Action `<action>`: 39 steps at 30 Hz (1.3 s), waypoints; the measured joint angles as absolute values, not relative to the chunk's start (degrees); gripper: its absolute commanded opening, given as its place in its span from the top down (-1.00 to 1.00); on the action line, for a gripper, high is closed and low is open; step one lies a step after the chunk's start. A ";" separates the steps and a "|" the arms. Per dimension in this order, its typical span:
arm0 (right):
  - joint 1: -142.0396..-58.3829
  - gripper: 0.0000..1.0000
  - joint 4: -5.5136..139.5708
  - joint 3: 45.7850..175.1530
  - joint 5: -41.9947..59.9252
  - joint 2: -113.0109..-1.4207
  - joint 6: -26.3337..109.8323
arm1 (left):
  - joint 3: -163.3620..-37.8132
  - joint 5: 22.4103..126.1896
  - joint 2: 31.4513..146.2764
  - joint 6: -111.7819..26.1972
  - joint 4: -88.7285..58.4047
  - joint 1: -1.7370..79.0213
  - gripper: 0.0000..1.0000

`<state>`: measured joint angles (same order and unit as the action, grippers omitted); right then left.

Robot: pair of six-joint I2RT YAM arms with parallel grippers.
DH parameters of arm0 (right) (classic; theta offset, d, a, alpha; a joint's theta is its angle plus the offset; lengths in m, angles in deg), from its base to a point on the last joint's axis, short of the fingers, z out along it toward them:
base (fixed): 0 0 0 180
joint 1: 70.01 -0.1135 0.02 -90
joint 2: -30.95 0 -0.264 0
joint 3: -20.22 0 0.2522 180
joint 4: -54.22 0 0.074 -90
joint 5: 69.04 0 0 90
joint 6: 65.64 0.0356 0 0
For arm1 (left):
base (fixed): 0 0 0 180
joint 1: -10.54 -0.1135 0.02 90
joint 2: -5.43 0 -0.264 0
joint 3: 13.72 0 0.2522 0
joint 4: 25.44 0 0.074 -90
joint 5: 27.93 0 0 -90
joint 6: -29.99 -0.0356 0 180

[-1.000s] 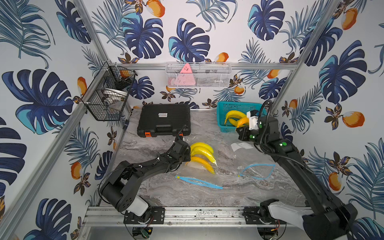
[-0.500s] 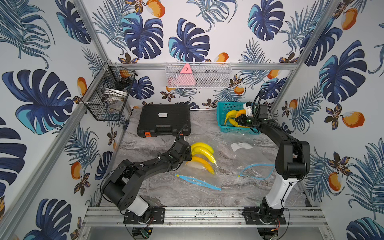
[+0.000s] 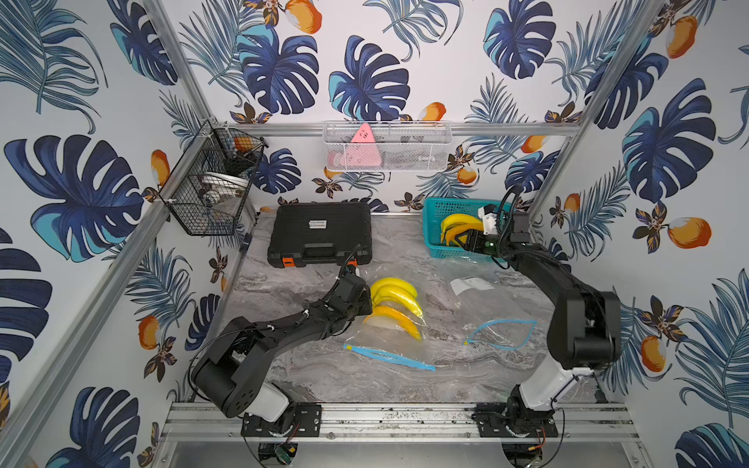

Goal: Open the zip-top bag and take out the banana
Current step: Place the banana in the basket, then pick up the banana from the zipper food storage bag.

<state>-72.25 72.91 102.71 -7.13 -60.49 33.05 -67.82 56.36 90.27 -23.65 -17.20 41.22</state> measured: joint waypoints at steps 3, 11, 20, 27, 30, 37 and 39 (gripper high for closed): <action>-78.13 -0.26 72.38 94.66 -6.50 -48.67 34.45 | -67.51 56.38 89.70 -23.54 -16.87 41.22 1.00; -108.95 0.06 77.41 69.70 3.90 -17.45 47.35 | -65.39 57.69 89.66 -21.29 -16.85 41.18 1.00; -152.86 0.11 74.33 60.61 32.34 -18.42 60.22 | -65.50 59.35 90.80 -20.40 -17.00 41.15 1.00; -158.41 0.11 67.92 63.32 41.91 -36.05 64.29 | -65.37 60.03 89.88 -19.65 -16.94 41.15 1.00; -157.05 0.06 63.99 62.38 43.64 -37.45 65.20 | -65.28 60.05 89.25 -19.63 -16.76 41.15 1.00; -151.15 -0.05 57.28 56.98 45.04 -35.73 66.78 | -64.89 60.44 88.85 -19.59 -16.85 41.15 1.00; -150.06 -0.04 55.36 56.98 45.02 -36.53 66.78 | -64.50 60.64 88.61 -19.50 -16.83 41.15 1.00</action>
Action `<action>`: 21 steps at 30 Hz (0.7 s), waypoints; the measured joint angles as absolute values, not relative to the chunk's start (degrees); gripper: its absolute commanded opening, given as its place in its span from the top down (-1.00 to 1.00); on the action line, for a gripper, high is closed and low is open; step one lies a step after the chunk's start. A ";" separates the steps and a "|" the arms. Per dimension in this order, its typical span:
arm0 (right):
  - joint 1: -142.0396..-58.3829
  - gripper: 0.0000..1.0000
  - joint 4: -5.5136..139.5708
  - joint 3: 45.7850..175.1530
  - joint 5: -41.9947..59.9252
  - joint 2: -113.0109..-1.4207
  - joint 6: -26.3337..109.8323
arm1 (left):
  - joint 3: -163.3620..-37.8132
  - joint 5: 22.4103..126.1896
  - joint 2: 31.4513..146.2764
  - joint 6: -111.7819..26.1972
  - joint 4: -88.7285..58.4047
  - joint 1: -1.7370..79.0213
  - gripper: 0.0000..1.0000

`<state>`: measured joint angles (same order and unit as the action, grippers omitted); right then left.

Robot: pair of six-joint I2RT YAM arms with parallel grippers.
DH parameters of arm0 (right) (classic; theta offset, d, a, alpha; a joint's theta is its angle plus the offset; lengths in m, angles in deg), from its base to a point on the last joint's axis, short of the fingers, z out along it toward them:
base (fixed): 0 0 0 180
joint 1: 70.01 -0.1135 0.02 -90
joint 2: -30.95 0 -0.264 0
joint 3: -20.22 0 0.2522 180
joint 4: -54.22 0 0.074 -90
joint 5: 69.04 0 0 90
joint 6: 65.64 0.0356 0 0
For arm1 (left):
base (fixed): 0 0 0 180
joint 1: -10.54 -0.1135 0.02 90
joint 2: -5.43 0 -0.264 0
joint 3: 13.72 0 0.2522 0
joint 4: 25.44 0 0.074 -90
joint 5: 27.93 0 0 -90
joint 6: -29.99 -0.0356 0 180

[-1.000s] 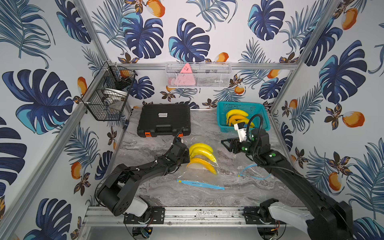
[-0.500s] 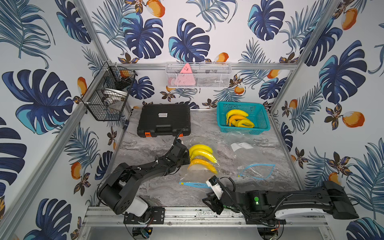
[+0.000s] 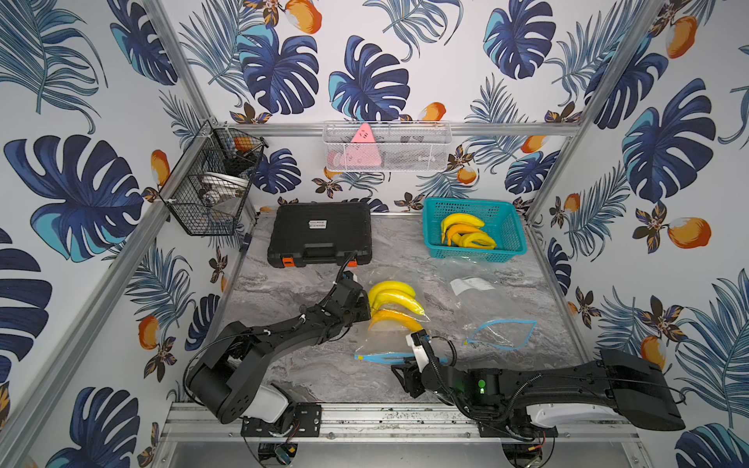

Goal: Open the zip-top bag and take out the banana
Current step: Pick up the banana from the zipper food storage bag.

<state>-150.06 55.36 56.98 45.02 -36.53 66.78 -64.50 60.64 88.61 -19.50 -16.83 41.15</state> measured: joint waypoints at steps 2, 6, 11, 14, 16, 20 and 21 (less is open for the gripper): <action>-148.97 -0.06 53.65 56.90 44.89 -37.45 66.78 | -64.28 60.64 88.20 -19.50 -16.83 41.15 1.00; -146.61 -0.17 50.42 56.85 44.41 -39.99 66.76 | -64.08 60.64 87.26 -19.48 -16.83 41.15 1.00; -144.18 -0.28 48.25 59.56 44.80 -45.15 66.56 | -63.10 61.38 86.93 -18.89 -17.40 41.20 1.00; -142.56 -0.29 45.17 59.26 45.30 -47.20 67.13 | -61.79 61.86 86.23 -17.95 -18.12 41.68 1.00; -141.51 -0.29 43.55 59.21 45.19 -48.34 67.78 | -60.76 61.93 85.66 -17.51 -18.73 42.14 1.00; -140.53 -0.30 42.59 62.99 44.34 -52.93 68.57 | -58.90 62.08 84.63 -16.05 -20.02 43.27 1.00; -140.36 -0.30 41.57 63.06 43.77 -53.63 68.81 | -58.68 62.08 84.37 -15.74 -20.04 43.67 1.00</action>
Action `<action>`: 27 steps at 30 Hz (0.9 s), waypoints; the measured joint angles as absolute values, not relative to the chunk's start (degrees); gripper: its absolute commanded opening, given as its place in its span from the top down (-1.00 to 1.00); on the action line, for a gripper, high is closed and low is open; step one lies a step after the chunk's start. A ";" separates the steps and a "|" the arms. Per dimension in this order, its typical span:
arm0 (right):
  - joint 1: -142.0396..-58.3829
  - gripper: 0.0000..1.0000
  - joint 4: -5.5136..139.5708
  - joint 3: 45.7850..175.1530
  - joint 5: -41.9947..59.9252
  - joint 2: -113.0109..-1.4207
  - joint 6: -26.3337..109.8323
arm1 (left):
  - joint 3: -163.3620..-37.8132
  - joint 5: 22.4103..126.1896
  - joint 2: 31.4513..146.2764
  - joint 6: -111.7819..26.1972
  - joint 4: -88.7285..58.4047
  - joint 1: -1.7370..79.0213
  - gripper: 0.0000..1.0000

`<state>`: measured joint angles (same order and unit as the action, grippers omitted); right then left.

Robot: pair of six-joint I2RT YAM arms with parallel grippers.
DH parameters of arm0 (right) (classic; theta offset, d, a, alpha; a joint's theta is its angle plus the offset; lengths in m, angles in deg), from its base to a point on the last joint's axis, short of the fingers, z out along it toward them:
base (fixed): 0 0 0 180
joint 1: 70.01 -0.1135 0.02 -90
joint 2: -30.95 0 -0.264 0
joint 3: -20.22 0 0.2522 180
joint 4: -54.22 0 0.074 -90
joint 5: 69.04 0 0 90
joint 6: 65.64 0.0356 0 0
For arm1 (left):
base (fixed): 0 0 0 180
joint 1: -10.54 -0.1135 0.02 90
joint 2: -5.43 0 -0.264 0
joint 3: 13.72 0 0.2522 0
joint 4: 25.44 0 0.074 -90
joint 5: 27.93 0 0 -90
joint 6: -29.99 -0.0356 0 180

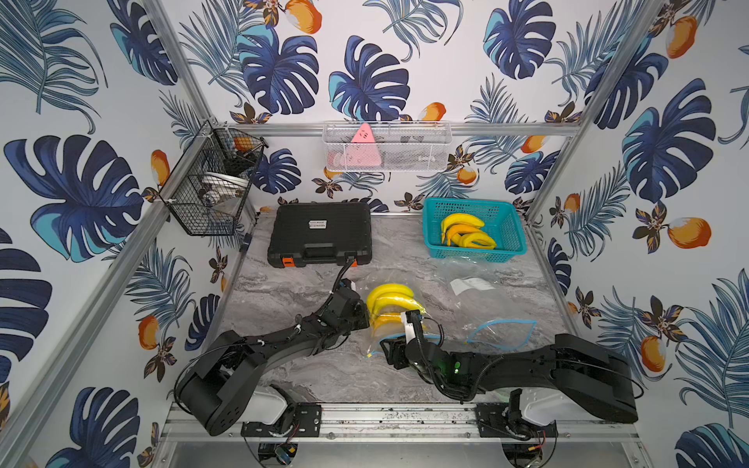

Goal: Open the zip-top bag and take out the banana
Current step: Pick up the banana from the zipper food storage bag.

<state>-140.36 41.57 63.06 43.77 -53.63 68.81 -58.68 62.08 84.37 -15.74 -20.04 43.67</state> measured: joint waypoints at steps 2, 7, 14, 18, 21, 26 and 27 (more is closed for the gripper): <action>-139.85 -0.26 40.71 63.08 42.11 -55.05 69.01 | -58.16 62.19 83.56 -15.00 -20.39 44.74 1.00; -139.59 -0.07 42.66 65.11 39.97 -55.79 69.84 | -57.77 62.10 82.75 -14.01 -21.20 45.44 1.00; -139.63 -0.04 51.51 66.82 38.59 -55.86 70.21 | -57.44 61.78 80.90 -12.22 -22.62 45.50 1.00; -139.66 -0.23 51.20 64.90 38.26 -57.28 70.58 | -56.37 61.91 80.85 -10.54 -24.02 45.50 1.00; -139.48 -0.29 47.25 63.82 38.42 -57.87 70.54 | -55.01 62.37 81.31 -9.07 -26.14 45.85 1.00; -138.13 -0.31 37.19 61.18 38.31 -59.97 71.46 | -53.24 63.33 81.68 -7.54 -27.73 47.58 1.00; -138.10 -0.32 35.93 61.09 38.29 -60.47 71.67 | -52.98 63.33 81.68 -7.30 -28.21 48.06 1.00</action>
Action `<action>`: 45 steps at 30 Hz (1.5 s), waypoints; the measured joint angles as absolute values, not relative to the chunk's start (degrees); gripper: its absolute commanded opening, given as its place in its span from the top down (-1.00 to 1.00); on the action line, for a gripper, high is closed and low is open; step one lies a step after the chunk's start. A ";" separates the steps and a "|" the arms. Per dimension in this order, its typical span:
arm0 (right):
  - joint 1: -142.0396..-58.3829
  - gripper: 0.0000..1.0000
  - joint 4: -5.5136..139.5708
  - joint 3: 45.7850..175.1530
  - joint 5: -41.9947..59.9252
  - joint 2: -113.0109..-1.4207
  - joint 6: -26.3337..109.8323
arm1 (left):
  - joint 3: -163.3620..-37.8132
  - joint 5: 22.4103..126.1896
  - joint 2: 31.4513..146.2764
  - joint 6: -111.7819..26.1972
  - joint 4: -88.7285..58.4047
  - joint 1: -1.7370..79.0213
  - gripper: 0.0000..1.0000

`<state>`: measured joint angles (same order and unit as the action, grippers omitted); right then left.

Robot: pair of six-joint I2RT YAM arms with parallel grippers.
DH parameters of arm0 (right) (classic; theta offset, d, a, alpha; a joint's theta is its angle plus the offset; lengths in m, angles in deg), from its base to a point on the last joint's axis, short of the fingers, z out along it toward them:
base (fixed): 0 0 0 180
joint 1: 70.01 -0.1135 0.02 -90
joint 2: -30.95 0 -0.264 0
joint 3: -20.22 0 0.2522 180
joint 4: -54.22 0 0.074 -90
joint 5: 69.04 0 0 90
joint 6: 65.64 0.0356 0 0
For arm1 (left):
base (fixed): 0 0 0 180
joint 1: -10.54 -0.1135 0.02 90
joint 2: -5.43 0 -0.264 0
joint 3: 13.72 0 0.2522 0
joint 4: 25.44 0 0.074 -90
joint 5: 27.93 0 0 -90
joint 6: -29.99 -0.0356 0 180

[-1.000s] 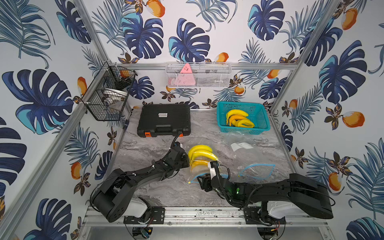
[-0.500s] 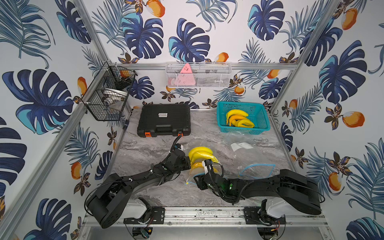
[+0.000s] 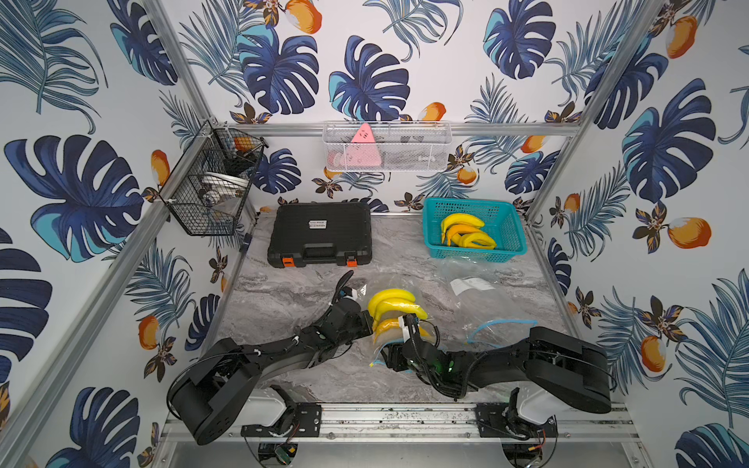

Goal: Open the zip-top bag and take out the banana
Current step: Pick up the banana from the zipper food storage bag.

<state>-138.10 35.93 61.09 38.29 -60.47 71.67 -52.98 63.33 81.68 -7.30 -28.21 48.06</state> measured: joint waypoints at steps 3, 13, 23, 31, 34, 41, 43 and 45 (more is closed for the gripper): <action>-138.10 -0.30 33.87 62.56 37.89 -62.19 71.94 | -52.32 63.31 81.68 -6.65 -28.94 49.59 1.00; -137.45 -0.24 37.65 68.22 38.29 -65.36 72.96 | -51.23 63.31 80.85 -5.21 -30.16 50.18 1.00; -135.66 -0.25 53.30 80.44 40.14 -72.07 74.06 | -48.02 59.94 79.56 -2.28 -33.24 50.20 1.00; -133.06 0.39 54.90 84.83 40.58 -76.45 74.76 | -47.19 58.10 78.47 -1.29 -34.79 50.07 1.00; -131.81 0.65 53.50 83.56 38.11 -76.27 75.00 | -46.97 59.66 77.79 -1.27 -34.47 50.22 1.00; -129.78 1.00 49.87 78.07 32.19 -72.60 74.30 | -47.43 62.48 77.05 -1.34 -32.83 50.25 1.00; -129.67 1.00 51.44 76.83 30.77 -70.68 72.48 | -47.84 63.07 76.72 -1.60 -31.62 49.68 1.00; -129.58 1.00 53.11 74.47 28.84 -67.64 71.00 | -48.41 63.35 76.55 -2.21 -30.33 48.78 1.00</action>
<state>-129.58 53.11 74.47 28.84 -67.64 71.00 -48.41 63.35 76.55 -2.21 -30.33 48.78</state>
